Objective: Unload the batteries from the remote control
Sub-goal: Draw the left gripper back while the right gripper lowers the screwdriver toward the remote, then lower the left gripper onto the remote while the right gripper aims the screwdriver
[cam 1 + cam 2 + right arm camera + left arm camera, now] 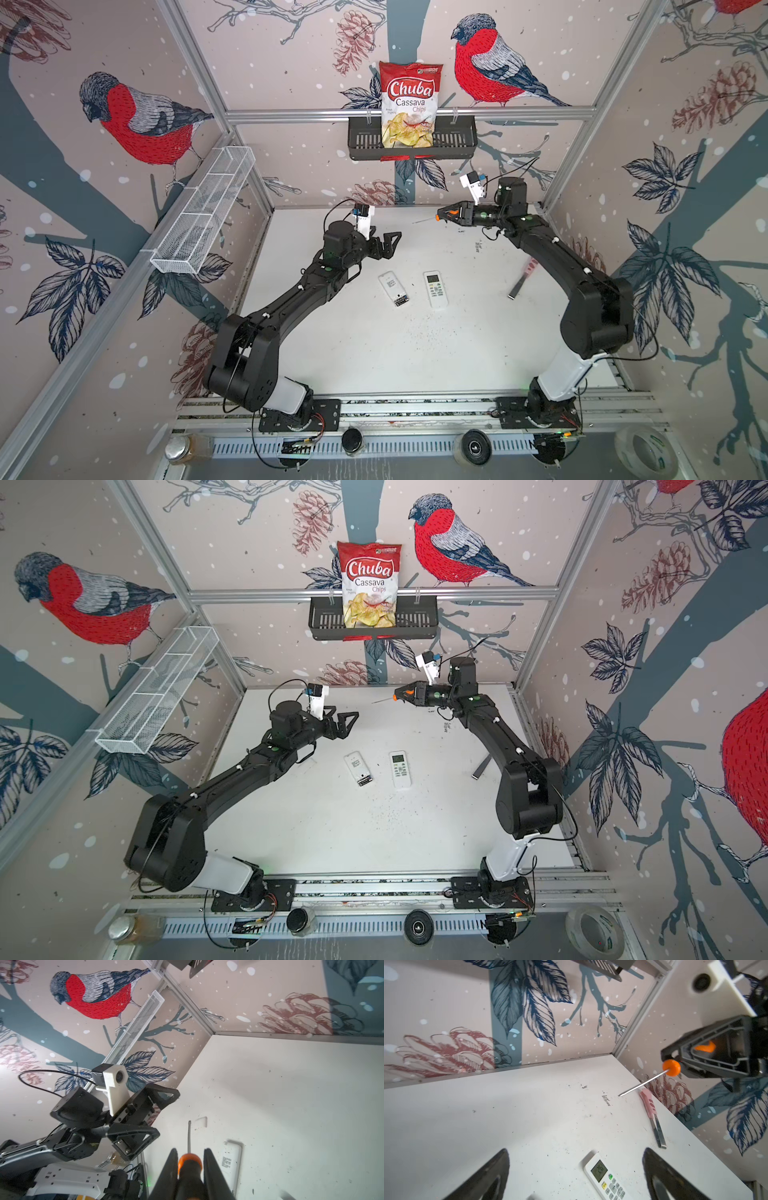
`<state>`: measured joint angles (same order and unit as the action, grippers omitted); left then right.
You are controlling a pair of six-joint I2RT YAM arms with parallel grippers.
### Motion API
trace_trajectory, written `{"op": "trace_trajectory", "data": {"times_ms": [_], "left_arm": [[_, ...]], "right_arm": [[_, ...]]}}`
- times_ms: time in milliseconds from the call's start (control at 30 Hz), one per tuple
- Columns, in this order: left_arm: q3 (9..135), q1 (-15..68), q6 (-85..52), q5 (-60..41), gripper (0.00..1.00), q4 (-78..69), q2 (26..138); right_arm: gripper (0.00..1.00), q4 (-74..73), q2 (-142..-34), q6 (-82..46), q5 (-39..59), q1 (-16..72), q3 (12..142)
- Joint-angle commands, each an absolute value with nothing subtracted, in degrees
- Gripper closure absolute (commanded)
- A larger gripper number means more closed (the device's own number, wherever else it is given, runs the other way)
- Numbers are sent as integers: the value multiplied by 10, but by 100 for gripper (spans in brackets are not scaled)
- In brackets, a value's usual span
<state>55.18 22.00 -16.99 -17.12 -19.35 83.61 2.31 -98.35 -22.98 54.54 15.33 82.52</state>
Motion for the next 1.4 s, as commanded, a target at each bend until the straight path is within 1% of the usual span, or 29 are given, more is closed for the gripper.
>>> {"op": "trace_trajectory", "data": {"times_ms": [0,167,333,567,733,767,833,900,967,1067,1200,1367], "left_arm": [[544,220,-214,-83,2,-147,824],[513,220,-229,-69,2,-109,825],[503,221,-236,-73,2,-78,849],[504,238,-201,-36,2,-25,886],[520,253,-171,-24,4,15,907],[528,258,-164,-20,5,26,912],[550,272,-149,-16,12,51,924],[582,286,-132,-8,20,84,942],[616,295,-118,-3,26,117,961],[661,304,-93,-8,27,167,987],[699,309,-74,2,34,234,1021],[820,309,-6,4,36,368,1088]], "right_arm": [[100,-42,-942,-256,453,163,770],[100,-79,-852,-254,304,201,646],[100,-113,-784,-269,223,238,542],[100,-121,-743,-264,176,291,454],[100,-124,-721,-268,171,304,416],[100,-121,-721,-267,170,305,411],[100,-112,-721,-262,168,305,405],[100,-104,-706,-258,166,305,397],[100,-106,-704,-260,171,305,387],[100,-108,-707,-266,185,306,372],[100,-121,-682,-279,186,306,342],[100,-139,-650,-290,178,302,321]]}}
